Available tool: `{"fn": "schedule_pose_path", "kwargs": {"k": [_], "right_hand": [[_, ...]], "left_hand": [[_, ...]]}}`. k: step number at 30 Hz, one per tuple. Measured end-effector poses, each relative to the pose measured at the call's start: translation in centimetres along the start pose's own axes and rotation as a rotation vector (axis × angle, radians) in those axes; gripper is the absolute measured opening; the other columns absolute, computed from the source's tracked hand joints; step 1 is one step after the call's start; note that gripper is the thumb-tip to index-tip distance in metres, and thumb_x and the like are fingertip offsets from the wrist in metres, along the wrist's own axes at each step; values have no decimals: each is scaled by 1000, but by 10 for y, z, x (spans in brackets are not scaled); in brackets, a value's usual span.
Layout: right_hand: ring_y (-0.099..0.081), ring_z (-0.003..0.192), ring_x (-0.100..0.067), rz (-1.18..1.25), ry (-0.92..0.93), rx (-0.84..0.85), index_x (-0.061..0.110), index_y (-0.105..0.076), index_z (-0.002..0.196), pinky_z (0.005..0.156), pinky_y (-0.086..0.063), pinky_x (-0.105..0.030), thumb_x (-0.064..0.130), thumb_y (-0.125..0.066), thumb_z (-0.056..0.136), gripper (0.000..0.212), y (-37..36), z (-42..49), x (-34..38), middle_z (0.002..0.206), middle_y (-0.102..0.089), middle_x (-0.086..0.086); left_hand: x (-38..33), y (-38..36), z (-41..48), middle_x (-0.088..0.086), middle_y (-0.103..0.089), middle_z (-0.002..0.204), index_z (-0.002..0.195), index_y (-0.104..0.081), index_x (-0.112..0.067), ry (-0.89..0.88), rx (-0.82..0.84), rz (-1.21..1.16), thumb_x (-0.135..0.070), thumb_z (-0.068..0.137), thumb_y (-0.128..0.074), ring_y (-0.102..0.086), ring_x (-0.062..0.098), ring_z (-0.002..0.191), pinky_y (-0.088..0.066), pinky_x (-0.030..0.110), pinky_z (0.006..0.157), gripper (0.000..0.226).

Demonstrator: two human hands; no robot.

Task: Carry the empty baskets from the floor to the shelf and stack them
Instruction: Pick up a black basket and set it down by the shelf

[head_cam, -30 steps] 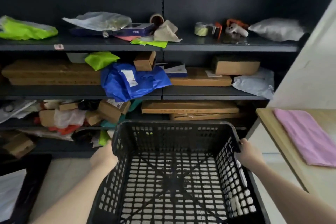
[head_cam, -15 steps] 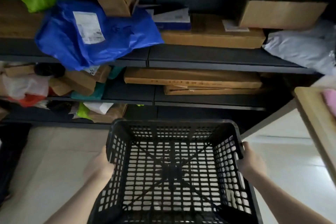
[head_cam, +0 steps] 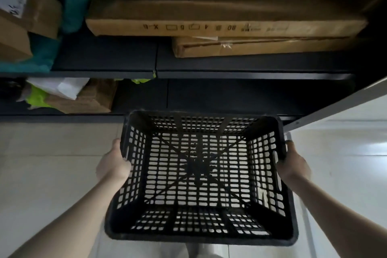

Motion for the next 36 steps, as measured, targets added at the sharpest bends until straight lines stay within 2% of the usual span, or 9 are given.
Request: {"fn": "schedule_pose_path", "kwargs": {"k": [4,10,14,18,22,25,28,33,36], "right_hand": [[-65,85,-39,9,-11,-1,16,-42,119,60,-38,-31,14,-54,89,33,-45,34,7,97,-69,-20],[-50,67,-27,43,-8,-24,16,-43,119,57,-36,-29,15,-51,92,28,-96,81,22,93,-69,-20],[-58,70,-31,23,6,-35,19,-44,115,59,-42,-29,14,-52,90,27,-120,104,30,88,-69,-17],[-51,64,-27,59,-36,-40,17,-45,113,58,-43,-30,7,-52,89,27,-141,118,27,80,-64,-14],[-49,62,-28,50,-73,-43,16,-44,113,58,-44,-32,-2,-50,84,35,-154,124,22,70,-55,-10],[-55,66,-31,55,-83,-32,16,-43,115,62,-51,-37,-5,-50,82,39,-157,123,22,80,-66,-20],[-63,78,-36,37,-83,20,15,-41,120,64,-50,-36,1,-50,88,37,-154,120,25,94,-68,-23],[-56,108,-37,-95,47,139,22,-26,143,80,-50,-41,6,-51,86,64,-121,105,71,120,-56,-18],[-55,113,-35,-80,175,143,20,-34,140,87,-49,-41,15,-54,87,57,-73,80,120,128,-56,-15]], "left_hand": [[1,-42,39,2,-60,64,126,-41,-24,3,4,-11,-2,87,-47,-55,20,52,-33,24,43,45],[0,-87,89,-5,-52,59,121,-44,-23,13,-33,-15,-5,87,-49,-47,14,47,-28,23,41,39],[9,-115,106,-7,-51,60,124,-43,-23,37,-3,-22,-8,89,-49,-47,13,49,-30,23,42,39],[9,-135,119,2,-60,73,125,-43,-23,38,23,-21,-8,88,-46,-55,26,62,-38,29,51,40],[5,-143,125,6,-65,74,123,-42,-21,38,11,-14,-3,85,-46,-58,28,62,-41,30,52,42],[4,-143,123,3,-62,71,117,-40,-19,46,37,5,-4,85,-48,-55,24,59,-38,29,51,36],[0,-144,124,0,-59,72,116,-37,-18,57,114,13,-8,87,-48,-53,19,59,-36,29,51,32],[-21,-108,114,12,-60,108,123,-38,-16,46,216,92,-14,86,-53,-60,30,89,-48,37,68,40],[-39,-53,97,13,-55,122,133,-35,-16,15,204,127,-18,90,-53,-59,32,103,-48,37,73,47]]}}
Point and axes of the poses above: each hand's wrist, its own z-axis towards the middle knuckle, its own y-axis out of the back of the hand, x = y × z, the point moved 9 cm from there along z, towards the middle knuckle
